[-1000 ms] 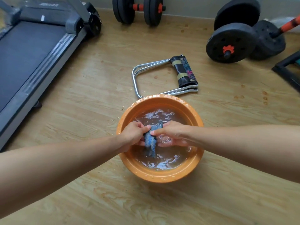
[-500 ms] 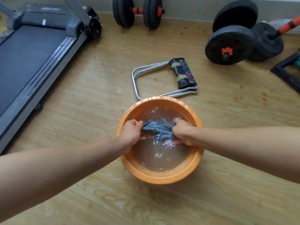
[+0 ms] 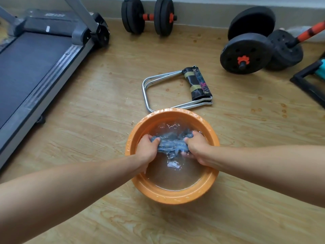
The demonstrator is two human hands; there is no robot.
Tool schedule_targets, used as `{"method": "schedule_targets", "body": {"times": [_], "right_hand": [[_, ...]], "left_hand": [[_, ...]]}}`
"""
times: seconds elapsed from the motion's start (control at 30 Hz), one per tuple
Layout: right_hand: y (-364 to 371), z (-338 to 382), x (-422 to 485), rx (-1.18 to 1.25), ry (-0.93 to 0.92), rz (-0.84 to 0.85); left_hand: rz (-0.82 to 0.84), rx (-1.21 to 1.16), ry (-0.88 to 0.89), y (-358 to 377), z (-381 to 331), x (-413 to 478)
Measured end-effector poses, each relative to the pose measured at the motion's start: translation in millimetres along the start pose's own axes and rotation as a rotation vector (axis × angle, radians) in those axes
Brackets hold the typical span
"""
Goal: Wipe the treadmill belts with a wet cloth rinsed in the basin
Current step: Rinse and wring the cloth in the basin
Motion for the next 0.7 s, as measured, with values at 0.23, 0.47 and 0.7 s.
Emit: {"method": "schedule_targets", "body": {"times": [0.23, 0.47, 0.7], "right_hand": [[36.3, 14.1, -19.1, -0.022, -0.18, 0.244], [70.9, 44.0, -23.1, -0.483, -0.495, 0.151], [52.1, 44.8, 18.7, -0.603, -0.27, 0.054]], "left_hand": [[0.118, -0.231, -0.095, 23.0, 7.3, -7.3], [0.103, -0.806, -0.397, 36.8, 14.7, -27.9], [0.251, -0.707, -0.301, 54.1, -10.2, -47.5]]}}
Point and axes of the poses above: each hand's wrist, its own x-axis towards the middle knuckle, its own y-axis out of the palm, z = x × y, the point moved 8 cm from there along x, towards the middle knuckle, and after that the axes turned 7 degrees about z, right-handed, at the moved point
